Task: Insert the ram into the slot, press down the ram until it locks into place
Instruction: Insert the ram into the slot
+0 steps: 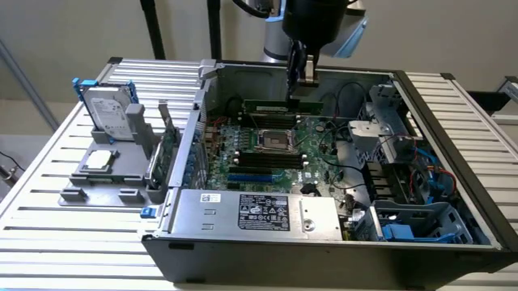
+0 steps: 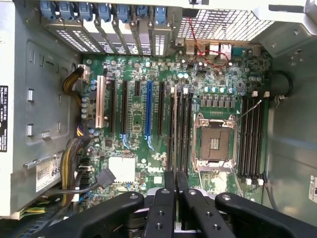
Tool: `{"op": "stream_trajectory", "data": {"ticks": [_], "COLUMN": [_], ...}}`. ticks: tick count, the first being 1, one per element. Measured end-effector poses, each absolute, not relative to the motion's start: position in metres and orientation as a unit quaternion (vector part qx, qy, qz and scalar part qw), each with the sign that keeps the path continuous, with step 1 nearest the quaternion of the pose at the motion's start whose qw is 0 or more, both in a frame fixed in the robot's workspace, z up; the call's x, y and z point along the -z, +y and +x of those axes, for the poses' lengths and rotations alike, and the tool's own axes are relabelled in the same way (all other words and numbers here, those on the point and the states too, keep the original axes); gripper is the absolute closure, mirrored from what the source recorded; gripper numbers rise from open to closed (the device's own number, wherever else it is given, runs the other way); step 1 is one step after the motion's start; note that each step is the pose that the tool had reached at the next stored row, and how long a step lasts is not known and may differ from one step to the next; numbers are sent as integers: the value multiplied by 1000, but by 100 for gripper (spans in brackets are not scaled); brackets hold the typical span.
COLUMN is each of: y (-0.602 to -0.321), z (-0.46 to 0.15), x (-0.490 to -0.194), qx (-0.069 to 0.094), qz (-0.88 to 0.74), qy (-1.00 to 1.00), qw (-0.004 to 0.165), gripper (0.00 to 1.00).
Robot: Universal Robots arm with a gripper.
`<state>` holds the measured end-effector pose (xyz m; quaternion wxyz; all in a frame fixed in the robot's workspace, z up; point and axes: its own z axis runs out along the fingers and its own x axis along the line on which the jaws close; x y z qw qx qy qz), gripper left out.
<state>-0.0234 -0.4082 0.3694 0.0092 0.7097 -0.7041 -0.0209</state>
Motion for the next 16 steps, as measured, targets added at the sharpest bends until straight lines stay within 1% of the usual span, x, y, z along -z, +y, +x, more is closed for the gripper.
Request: {"op": "stream_trajectory", "data": {"ticks": [16], "y": [-408], "z": [-15], "x": [-341], "qx": [21], "qz": [702], "qy": [-712], "qw": [9], "gripper": [87]}}
